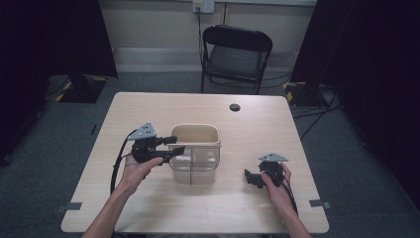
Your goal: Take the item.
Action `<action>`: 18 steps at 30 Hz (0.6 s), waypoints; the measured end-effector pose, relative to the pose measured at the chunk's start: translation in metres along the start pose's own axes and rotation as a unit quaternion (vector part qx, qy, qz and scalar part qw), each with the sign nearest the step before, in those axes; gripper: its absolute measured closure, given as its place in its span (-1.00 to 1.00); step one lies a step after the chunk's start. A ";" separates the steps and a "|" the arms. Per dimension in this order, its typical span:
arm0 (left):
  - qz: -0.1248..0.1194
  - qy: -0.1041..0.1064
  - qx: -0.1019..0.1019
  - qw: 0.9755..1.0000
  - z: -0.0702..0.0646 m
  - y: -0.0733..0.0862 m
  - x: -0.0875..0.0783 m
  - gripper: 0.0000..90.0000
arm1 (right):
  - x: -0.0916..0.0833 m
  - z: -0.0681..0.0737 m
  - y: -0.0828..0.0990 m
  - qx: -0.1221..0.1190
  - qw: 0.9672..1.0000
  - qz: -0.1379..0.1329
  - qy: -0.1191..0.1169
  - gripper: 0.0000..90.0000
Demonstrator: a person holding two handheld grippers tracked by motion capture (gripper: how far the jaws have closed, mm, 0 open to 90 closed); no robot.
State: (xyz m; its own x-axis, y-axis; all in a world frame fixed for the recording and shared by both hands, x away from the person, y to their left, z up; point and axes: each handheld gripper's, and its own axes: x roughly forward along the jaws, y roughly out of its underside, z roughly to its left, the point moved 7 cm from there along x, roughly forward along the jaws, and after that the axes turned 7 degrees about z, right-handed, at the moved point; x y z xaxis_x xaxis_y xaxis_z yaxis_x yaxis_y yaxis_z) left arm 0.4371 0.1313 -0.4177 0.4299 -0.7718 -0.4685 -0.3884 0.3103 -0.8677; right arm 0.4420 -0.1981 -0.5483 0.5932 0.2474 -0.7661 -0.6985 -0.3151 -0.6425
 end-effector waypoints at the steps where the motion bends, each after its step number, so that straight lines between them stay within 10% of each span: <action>1: 0.000 0.000 0.000 1.000 0.000 0.000 0.000 -0.03 | 0.000 0.000 0.000 0.000 1.000 0.000 0.000 -0.74; 18: 0.003 -0.003 0.003 1.000 0.000 0.000 0.000 -0.02 | 0.000 0.000 0.000 0.000 1.000 0.000 0.000 -0.74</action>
State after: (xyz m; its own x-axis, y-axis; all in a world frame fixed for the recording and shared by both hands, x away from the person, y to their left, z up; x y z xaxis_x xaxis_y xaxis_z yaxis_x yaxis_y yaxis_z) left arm 0.4376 0.1311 -0.4176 0.4324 -0.7665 -0.4748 -0.3858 0.3187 -0.8658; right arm 0.4421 -0.1982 -0.5484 0.5931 0.2473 -0.7662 -0.6987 -0.3148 -0.6425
